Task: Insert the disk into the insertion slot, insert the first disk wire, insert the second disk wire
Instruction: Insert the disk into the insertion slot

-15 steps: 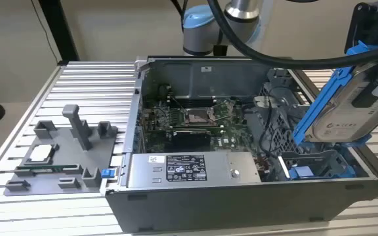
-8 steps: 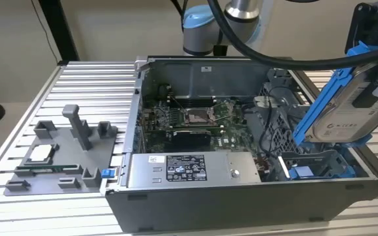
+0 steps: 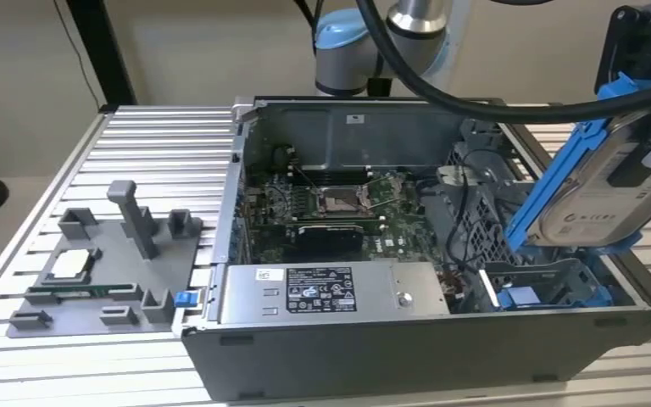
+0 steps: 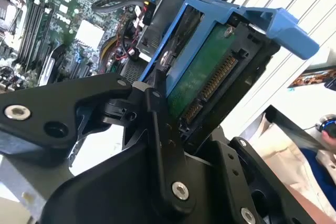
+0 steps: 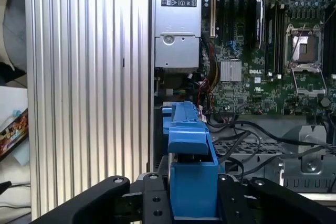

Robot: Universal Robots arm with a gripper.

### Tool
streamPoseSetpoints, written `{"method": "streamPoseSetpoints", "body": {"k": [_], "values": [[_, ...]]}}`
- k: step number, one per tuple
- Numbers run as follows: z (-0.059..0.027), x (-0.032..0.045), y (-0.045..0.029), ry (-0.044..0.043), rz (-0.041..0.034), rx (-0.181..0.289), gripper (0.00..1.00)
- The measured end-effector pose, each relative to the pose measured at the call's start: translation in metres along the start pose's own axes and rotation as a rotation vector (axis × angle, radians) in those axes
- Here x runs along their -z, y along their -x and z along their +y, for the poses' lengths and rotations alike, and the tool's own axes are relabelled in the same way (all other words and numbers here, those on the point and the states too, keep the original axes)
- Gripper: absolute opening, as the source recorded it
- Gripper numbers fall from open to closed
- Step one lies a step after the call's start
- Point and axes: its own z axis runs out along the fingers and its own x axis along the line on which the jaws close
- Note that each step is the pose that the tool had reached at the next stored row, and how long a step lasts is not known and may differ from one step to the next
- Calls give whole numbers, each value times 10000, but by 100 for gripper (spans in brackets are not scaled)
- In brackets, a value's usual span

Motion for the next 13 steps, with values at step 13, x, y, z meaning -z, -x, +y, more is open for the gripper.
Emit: {"method": "streamPoseSetpoints", "body": {"k": [13], "values": [[-56,-184,6,-60,6,-81,0]]}}
